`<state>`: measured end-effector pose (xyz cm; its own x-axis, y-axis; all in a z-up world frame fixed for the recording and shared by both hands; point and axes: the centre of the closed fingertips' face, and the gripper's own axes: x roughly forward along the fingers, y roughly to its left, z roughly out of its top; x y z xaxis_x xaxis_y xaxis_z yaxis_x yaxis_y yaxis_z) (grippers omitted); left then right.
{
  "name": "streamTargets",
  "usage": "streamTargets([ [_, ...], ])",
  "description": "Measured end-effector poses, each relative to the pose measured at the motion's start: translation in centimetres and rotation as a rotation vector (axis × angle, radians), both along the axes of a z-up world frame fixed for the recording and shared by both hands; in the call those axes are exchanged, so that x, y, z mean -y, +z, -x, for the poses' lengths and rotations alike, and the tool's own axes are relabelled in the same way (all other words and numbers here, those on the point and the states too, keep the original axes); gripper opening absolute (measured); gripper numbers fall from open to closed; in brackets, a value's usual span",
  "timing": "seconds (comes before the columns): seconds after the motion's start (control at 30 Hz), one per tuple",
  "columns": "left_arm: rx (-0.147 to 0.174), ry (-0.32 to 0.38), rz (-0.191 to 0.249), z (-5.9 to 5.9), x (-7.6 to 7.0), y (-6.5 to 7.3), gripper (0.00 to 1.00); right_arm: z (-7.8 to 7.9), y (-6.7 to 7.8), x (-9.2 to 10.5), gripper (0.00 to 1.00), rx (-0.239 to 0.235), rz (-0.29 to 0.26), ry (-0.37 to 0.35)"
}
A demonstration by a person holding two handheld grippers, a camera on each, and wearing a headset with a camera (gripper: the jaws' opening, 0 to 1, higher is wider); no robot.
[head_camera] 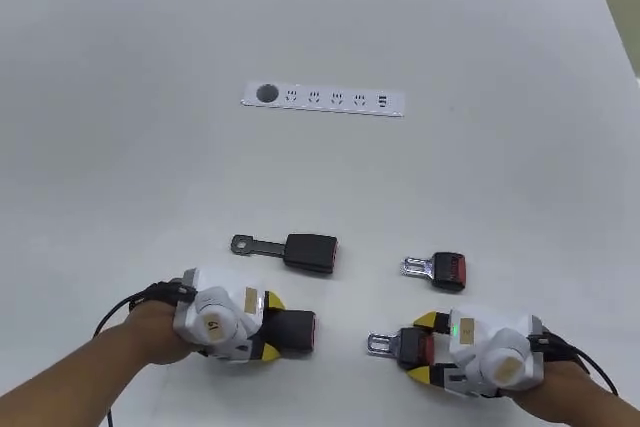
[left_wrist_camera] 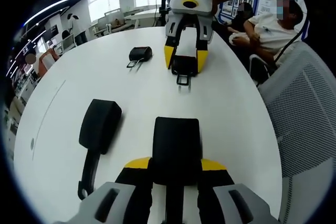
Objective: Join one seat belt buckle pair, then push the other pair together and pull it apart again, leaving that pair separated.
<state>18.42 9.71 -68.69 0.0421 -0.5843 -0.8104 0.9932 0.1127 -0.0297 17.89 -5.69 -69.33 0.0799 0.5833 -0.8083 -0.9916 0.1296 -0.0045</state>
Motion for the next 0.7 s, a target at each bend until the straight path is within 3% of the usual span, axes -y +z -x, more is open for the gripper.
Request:
streamTargets([
  [0.43,-0.004,-0.024,-0.023,-0.1,-0.2,-0.2,0.33,0.2,1.0,-3.2,0.33,0.001,-0.015,0.000],
  [0.7,-0.005,-0.036,-0.037,-0.1,-0.2,-0.2,0.33,0.0,0.4,-4.8,0.33,-0.001,-0.016,0.015],
])
